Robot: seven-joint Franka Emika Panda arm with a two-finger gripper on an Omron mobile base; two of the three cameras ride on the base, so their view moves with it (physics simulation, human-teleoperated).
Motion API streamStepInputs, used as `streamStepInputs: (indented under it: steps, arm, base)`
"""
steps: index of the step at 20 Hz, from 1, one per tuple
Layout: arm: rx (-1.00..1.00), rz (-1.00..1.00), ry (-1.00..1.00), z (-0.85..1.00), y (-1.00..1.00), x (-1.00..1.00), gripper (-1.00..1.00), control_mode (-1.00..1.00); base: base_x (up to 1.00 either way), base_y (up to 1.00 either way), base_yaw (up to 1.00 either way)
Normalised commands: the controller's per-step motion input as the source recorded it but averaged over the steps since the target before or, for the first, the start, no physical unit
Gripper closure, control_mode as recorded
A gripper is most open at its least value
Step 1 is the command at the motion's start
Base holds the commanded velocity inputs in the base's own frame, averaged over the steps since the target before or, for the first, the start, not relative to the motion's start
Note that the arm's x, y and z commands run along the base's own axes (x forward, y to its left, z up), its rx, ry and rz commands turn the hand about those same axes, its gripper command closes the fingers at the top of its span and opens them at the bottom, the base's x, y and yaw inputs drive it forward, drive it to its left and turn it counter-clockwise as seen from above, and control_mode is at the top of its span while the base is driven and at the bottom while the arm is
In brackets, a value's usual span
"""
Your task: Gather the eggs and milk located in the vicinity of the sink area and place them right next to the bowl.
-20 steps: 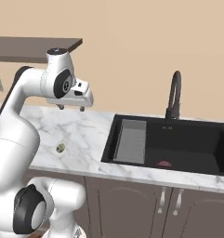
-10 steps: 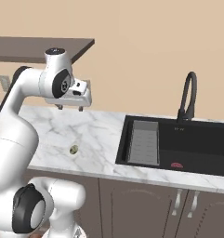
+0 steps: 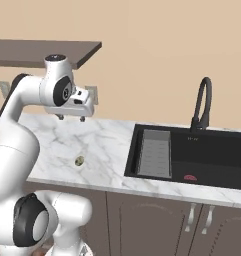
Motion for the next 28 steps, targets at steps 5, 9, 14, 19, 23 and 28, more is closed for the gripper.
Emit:
streamStepInputs:
  steps: [5, 9, 14, 19, 23, 28]
  arm:
    - [0.00, 0.00, 0.00, -0.30, 0.08, 0.02, -1.00, -1.00]
    - [0.00, 0.00, 0.00, -0.34, 0.05, 0.05, -1.00, -1.00]
    - [0.00, 0.00, 0.00, -0.41, 0.08, 0.18, -1.00, -1.00]
    - [0.00, 0.00, 0.00, -0.40, 0.09, 0.24, -1.00, -1.00]
    - [0.00, 0.00, 0.01, -0.36, 0.08, 0.23, -1.00, -1.00]
    - [0.00, 0.00, 0.02, -0.33, 0.07, 0.23, -1.00, -1.00]
  base:
    - [0.00, 0.00, 0.00]
    - [0.00, 0.00, 0.00]
    - [0.00, 0.00, 0.00]
    - [0.00, 0.00, 0.00]
    - [0.00, 0.00, 0.00]
    - [0.00, 0.00, 0.00]
